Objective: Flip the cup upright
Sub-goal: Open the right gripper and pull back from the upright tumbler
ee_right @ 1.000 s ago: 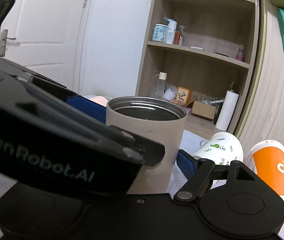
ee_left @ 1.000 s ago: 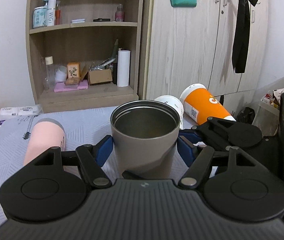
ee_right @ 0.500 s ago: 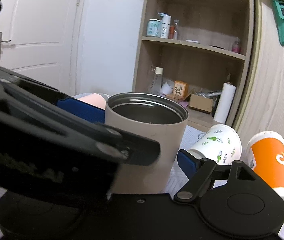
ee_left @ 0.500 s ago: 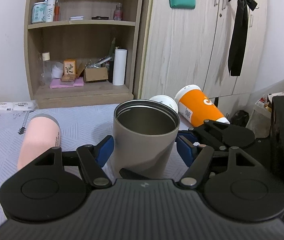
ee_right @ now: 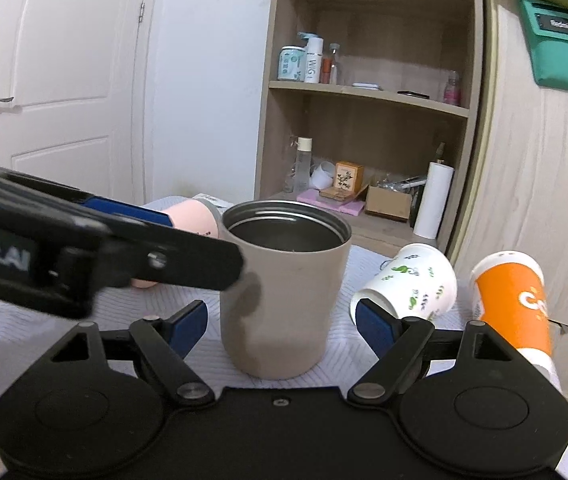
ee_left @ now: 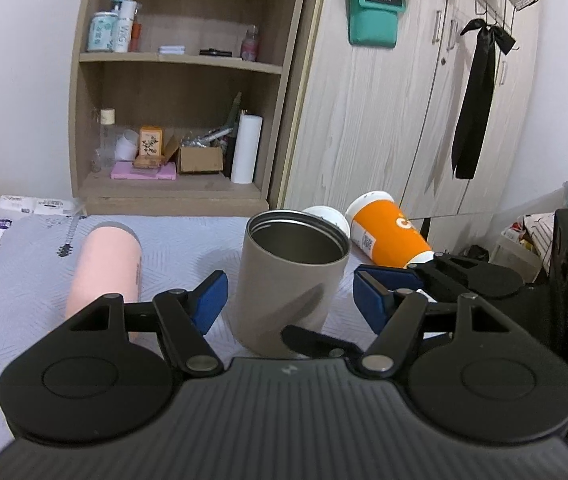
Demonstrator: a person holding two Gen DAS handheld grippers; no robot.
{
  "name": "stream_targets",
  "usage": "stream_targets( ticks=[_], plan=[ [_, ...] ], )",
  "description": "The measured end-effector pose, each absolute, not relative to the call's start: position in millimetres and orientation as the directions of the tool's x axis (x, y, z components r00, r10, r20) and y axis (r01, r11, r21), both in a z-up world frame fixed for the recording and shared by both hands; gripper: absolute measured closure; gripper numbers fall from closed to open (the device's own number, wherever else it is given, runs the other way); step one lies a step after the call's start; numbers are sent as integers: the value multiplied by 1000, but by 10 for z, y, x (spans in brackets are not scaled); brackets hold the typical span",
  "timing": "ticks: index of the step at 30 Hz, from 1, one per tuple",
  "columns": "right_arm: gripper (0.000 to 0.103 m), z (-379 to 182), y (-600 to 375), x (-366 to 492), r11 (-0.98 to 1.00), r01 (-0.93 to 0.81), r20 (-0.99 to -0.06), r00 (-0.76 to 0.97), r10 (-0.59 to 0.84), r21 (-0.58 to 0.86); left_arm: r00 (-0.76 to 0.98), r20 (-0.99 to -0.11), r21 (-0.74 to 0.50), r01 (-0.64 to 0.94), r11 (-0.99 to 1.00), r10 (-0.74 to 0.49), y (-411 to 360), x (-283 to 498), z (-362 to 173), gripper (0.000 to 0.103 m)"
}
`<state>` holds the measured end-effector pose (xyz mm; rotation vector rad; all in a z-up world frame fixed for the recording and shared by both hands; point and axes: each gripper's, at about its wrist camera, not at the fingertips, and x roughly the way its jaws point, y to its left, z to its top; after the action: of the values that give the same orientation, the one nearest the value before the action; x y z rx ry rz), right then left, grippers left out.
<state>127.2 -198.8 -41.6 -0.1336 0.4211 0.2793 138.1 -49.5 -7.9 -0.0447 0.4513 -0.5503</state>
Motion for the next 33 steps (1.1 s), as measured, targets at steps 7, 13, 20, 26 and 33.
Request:
stream_targets(
  ticks=[7,13,20,26,33],
  plan=[
    [18,-242,-2003,1038,957,-284,-398,886,237,-60,768,-389,-142,495,857,-508,-433,1128,82,35],
    [18,-100,-2002,826,960,-271,-395,891,225,-65,789,-379,-109,480,870,-483,-384,894,216,34],
    [18,9,-2038,563,964,-258,-365,904,220,-58,828,-360,-87,428,899,-429,-291,616,288,32],
    [18,40,-2082,337,975,-219,-331,924,193,-44,854,-366,-99,360,928,-371,-207,482,245,31],
    [18,91,-2112,133,983,-170,-321,936,141,-66,879,-376,-92,281,955,-294,-95,359,239,31]
  ],
)
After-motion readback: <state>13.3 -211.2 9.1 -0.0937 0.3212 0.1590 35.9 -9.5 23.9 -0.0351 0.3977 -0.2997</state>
